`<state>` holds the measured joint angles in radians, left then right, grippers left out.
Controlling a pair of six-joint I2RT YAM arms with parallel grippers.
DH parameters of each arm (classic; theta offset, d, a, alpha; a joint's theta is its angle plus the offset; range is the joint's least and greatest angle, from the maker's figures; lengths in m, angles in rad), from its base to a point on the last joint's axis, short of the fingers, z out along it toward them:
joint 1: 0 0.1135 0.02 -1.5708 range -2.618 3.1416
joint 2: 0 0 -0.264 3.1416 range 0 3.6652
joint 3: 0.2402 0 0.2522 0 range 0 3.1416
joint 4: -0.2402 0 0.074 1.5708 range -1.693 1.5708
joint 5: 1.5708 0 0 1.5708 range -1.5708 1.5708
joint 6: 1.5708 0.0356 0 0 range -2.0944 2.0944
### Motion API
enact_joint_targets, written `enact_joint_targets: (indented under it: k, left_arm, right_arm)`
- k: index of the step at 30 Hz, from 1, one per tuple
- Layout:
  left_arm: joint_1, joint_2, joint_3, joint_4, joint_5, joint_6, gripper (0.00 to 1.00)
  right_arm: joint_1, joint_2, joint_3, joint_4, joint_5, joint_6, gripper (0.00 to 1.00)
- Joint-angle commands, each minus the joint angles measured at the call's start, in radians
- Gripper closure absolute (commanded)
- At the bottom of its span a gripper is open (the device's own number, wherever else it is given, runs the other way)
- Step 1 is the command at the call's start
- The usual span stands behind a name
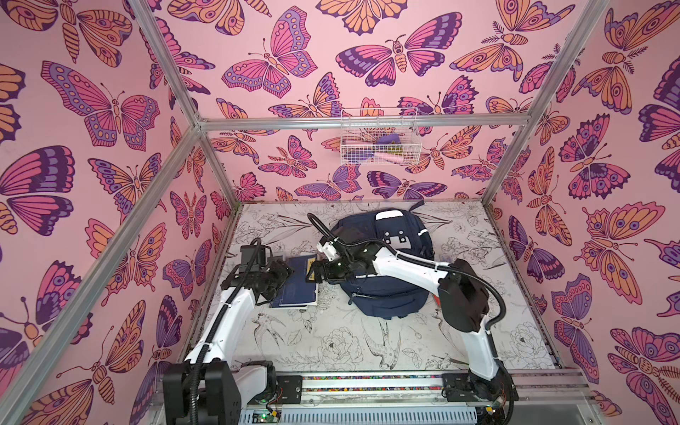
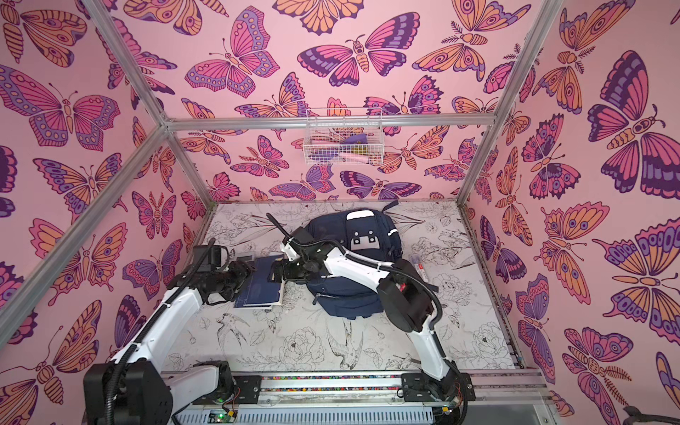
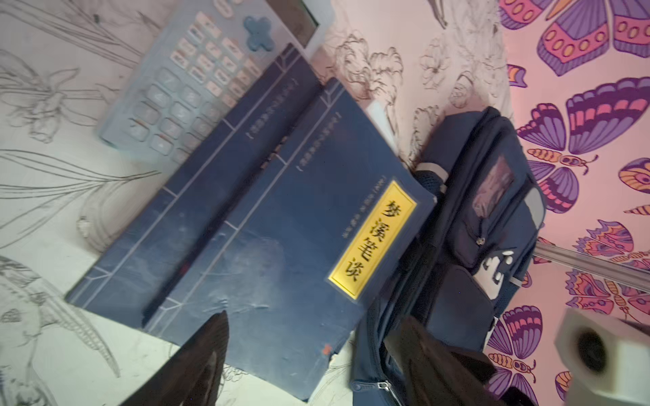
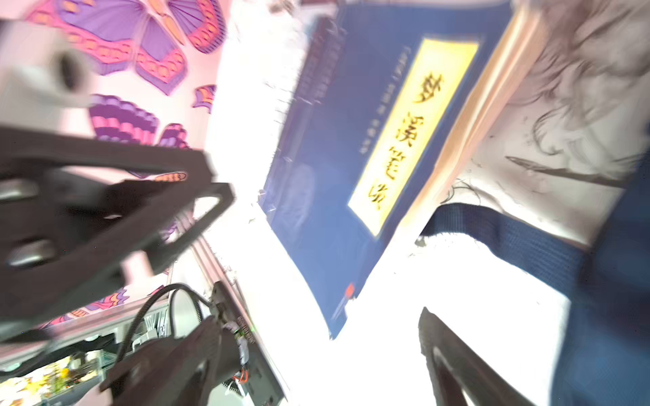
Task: Pack books, pencil case, and school supplies into a backpack
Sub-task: Pick up the book.
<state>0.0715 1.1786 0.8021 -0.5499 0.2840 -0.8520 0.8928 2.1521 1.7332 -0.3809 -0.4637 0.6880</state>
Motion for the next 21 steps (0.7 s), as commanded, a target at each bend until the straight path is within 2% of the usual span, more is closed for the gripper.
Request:
enact_joint_targets:
  k: [1, 11, 18, 21]
  left_arm:
    - [0.038, 0.027, -0.005, -0.021, 0.017, 0.066, 0.21]
    - [0.051, 0.183, 0.014, 0.012, 0.053, 0.088, 0.21]
    - [0.051, 0.182, -0.013, 0.028, 0.071, 0.076, 0.23]
    - [0.051, 0.185, -0.025, 0.034, 0.077, 0.076, 0.23]
  right_arm:
    - [-0.013, 0.054, 0.064, 0.034, -0.006, 0.054, 0.09]
    - [-0.045, 0.209, 0.13, 0.104, -0.061, 0.146, 0.11]
    - [-0.054, 0.247, 0.149, 0.177, -0.096, 0.188, 0.29]
    - [-0.058, 0.25, 0.143, 0.202, -0.117, 0.206, 0.43]
